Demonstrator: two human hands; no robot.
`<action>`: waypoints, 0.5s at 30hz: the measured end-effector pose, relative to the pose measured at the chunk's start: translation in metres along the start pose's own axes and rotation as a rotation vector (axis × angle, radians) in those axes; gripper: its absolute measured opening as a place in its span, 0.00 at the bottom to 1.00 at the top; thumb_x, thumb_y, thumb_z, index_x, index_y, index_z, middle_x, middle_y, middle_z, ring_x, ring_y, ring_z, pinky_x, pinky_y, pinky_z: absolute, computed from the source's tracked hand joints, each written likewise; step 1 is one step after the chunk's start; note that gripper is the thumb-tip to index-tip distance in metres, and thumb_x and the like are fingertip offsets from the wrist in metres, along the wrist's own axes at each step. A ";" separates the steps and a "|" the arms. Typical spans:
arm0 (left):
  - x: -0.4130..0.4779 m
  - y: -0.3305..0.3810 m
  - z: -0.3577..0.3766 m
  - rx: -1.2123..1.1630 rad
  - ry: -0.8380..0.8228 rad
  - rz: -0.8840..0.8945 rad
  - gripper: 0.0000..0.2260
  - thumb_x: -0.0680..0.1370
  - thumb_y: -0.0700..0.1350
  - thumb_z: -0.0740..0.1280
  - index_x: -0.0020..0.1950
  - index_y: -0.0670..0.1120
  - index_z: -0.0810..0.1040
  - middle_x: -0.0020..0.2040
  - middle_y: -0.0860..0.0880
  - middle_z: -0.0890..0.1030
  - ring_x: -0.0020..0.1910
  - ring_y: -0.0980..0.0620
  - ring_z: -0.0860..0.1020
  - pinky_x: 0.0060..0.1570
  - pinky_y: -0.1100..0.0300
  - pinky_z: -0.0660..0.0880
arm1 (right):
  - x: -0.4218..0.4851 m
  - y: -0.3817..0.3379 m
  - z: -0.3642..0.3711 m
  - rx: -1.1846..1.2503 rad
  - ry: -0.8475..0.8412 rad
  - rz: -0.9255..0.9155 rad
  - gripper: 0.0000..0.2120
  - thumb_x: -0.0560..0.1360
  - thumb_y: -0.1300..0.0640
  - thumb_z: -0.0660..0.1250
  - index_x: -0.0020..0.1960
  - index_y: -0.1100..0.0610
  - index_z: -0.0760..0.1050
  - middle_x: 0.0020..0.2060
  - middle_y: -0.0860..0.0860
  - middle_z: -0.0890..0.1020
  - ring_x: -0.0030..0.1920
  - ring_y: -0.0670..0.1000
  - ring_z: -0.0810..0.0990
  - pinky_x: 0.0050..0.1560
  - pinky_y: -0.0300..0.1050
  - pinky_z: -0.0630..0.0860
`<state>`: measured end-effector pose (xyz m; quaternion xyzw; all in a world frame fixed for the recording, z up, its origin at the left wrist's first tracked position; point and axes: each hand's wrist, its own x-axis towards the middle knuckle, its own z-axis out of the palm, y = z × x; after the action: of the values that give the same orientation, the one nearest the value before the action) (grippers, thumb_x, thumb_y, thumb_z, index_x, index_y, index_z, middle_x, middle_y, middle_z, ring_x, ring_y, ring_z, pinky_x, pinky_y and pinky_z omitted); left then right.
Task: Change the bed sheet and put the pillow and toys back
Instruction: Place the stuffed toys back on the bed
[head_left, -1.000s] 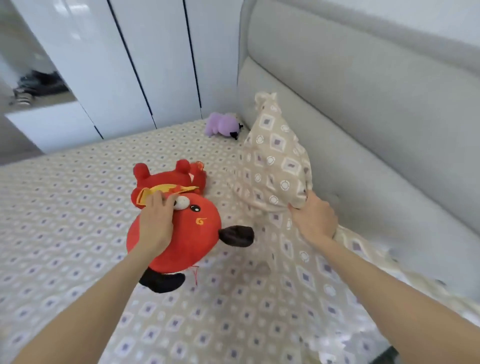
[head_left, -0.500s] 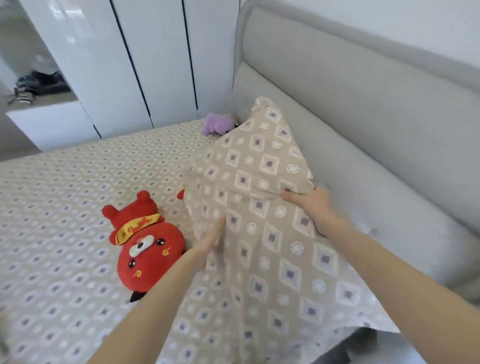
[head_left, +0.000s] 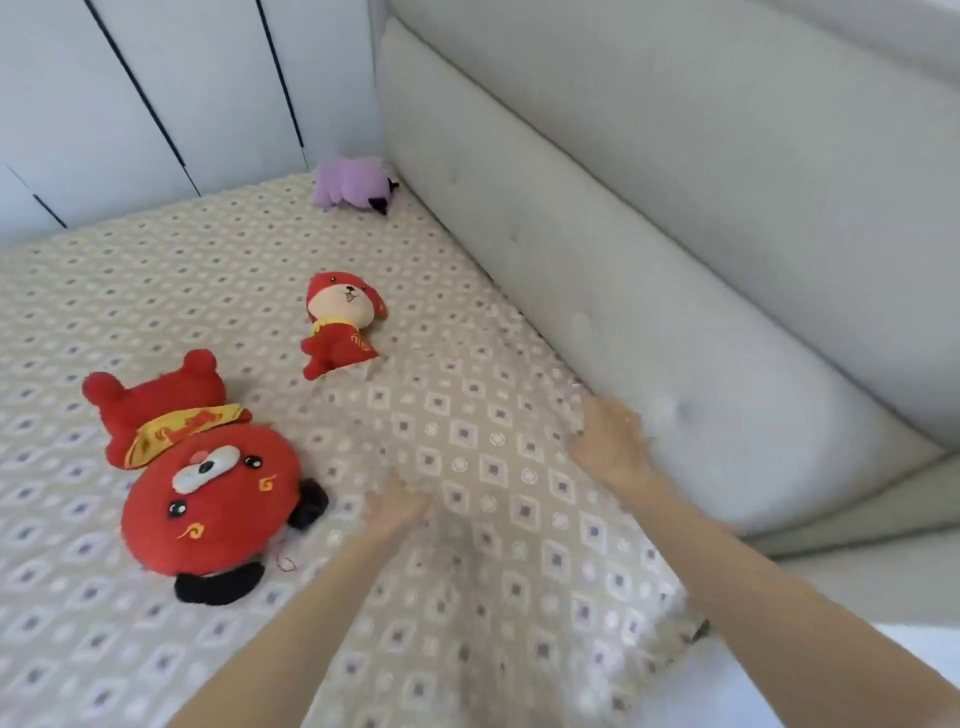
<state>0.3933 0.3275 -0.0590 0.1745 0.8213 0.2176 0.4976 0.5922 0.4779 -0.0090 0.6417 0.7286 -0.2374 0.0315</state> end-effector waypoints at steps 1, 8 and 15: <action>0.007 -0.001 0.008 0.002 -0.013 -0.016 0.33 0.80 0.47 0.62 0.79 0.50 0.45 0.78 0.41 0.46 0.77 0.40 0.45 0.73 0.46 0.53 | 0.006 0.009 0.010 -0.025 -0.046 0.000 0.29 0.74 0.53 0.63 0.73 0.48 0.62 0.74 0.56 0.59 0.73 0.58 0.57 0.71 0.63 0.56; 0.051 0.001 0.037 -0.187 -0.035 -0.157 0.33 0.81 0.51 0.61 0.79 0.50 0.44 0.77 0.43 0.54 0.73 0.38 0.59 0.67 0.41 0.63 | 0.044 0.040 0.058 0.022 -0.216 0.015 0.28 0.77 0.49 0.62 0.76 0.51 0.60 0.76 0.54 0.57 0.74 0.58 0.57 0.72 0.57 0.57; 0.124 0.001 0.067 -0.415 -0.008 -0.372 0.35 0.73 0.59 0.69 0.72 0.46 0.58 0.52 0.45 0.74 0.47 0.44 0.72 0.54 0.43 0.71 | 0.115 0.057 0.115 0.131 -0.272 0.105 0.35 0.73 0.41 0.64 0.74 0.56 0.61 0.71 0.56 0.67 0.71 0.59 0.64 0.69 0.57 0.64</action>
<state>0.3985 0.4033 -0.1779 -0.0843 0.7750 0.2853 0.5576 0.5962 0.5432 -0.1687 0.6416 0.6659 -0.3673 0.1002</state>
